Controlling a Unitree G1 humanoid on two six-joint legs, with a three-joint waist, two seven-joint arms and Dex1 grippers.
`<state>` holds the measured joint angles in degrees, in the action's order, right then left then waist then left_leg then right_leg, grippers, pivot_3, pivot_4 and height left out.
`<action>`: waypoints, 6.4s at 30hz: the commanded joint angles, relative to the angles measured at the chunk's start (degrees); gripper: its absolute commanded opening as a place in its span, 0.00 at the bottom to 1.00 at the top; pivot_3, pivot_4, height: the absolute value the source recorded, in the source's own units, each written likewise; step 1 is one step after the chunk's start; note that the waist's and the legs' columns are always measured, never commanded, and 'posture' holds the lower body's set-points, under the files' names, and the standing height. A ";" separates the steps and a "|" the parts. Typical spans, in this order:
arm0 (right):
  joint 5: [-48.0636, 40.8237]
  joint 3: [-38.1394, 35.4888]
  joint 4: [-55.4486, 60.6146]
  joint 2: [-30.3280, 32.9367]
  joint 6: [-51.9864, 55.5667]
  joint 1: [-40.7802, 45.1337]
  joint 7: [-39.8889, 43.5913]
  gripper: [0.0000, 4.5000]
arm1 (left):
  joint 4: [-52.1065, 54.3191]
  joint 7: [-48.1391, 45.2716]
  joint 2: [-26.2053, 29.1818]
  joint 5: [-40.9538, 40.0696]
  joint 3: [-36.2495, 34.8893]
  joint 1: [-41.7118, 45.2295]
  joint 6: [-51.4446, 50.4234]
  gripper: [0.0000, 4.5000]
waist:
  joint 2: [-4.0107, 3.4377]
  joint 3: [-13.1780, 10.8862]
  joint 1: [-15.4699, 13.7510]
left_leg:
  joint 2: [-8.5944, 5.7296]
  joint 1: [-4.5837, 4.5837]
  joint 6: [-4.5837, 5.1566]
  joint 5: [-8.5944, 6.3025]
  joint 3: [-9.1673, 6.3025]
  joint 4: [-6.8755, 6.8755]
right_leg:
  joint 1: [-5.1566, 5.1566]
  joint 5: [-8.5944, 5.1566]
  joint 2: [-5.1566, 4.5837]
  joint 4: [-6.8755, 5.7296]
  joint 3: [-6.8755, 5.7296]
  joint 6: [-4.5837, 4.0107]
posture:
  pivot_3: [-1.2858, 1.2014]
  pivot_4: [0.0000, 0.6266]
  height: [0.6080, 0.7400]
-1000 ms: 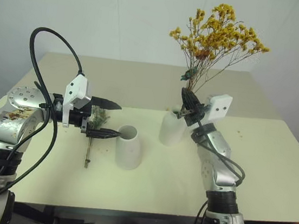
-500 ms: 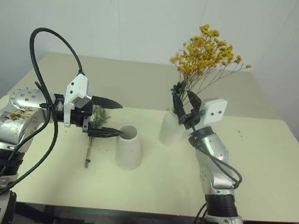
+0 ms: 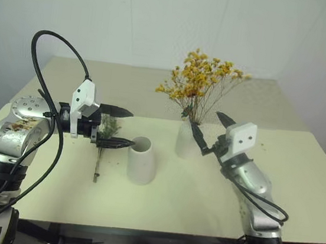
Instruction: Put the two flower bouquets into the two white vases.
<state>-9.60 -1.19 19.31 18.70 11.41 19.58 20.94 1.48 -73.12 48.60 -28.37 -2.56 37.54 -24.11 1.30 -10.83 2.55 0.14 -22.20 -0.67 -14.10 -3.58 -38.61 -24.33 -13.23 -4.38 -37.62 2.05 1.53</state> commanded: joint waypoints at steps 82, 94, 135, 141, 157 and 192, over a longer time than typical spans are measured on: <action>-44.06 -1.34 19.12 28.11 60.23 24.72 2.41 1.00 | 0.89 62.15 -17.77 9.90 -7.89 3.95 -55.64 0.09 | 0.40 0.06 -1.56 | 0.03 -0.10 0.00 -0.02 0.29 0.11 | 0.02 0.27 -0.04 0.55 0.18 0.14 | 0.52 0.24 1.00; -41.61 -2.04 20.18 26.86 57.30 22.76 2.14 1.00 | 11.16 51.72 -22.08 -6.33 -28.33 8.64 -36.46 0.09 | 0.41 0.06 -1.64 | 0.03 -0.14 -0.01 -0.02 0.31 0.09 | 0.02 0.29 -0.07 0.61 0.18 0.18 | 0.52 0.24 1.00; -34.50 -5.26 29.75 24.61 47.47 6.63 -1.15 1.00 | -21.56 -11.64 -32.16 -20.36 -11.56 8.47 -2.52 0.09 | 0.42 0.06 -1.39 | 0.02 -0.12 0.02 -0.02 0.32 -0.03 | 0.12 0.30 -0.02 0.62 0.20 0.20 | 0.52 0.24 1.00; -35.17 -6.06 30.54 25.18 47.74 6.09 -1.22 1.00 | -26.16 -14.36 -32.29 -17.95 -10.95 7.86 1.44 0.09 | 0.42 0.06 -1.51 | 0.02 -0.12 0.02 -0.02 0.32 -0.04 | 0.13 0.30 -0.02 0.62 0.19 0.20 | 0.52 0.24 1.00; -32.59 -4.66 29.79 25.93 45.75 5.02 0.51 1.00 | -27.89 -15.08 -33.88 -17.45 -11.30 7.66 4.81 0.34 | 0.42 0.06 -1.54 | 0.02 -0.13 0.03 -0.03 0.31 -0.06 | 0.14 0.30 -0.02 0.62 0.19 0.21 | 0.52 0.24 1.00; -32.72 -8.79 29.28 28.51 43.86 2.98 7.38 1.00 | -2.88 -10.62 -6.67 -14.66 -16.46 -12.31 2.23 1.00 | 0.40 0.05 -1.38 | 0.11 -0.12 0.04 -0.04 0.33 -0.05 | 0.08 0.29 0.00 0.63 0.20 0.21 | 0.52 0.24 1.00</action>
<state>-41.03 -5.73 46.80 45.88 56.73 22.93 26.63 -4.57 -83.88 39.65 -42.60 -16.13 25.84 -21.66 1.70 -10.78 1.17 0.25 -22.31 -0.63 -14.14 -3.24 -38.64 -24.24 -12.94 -4.39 -36.98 2.25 1.74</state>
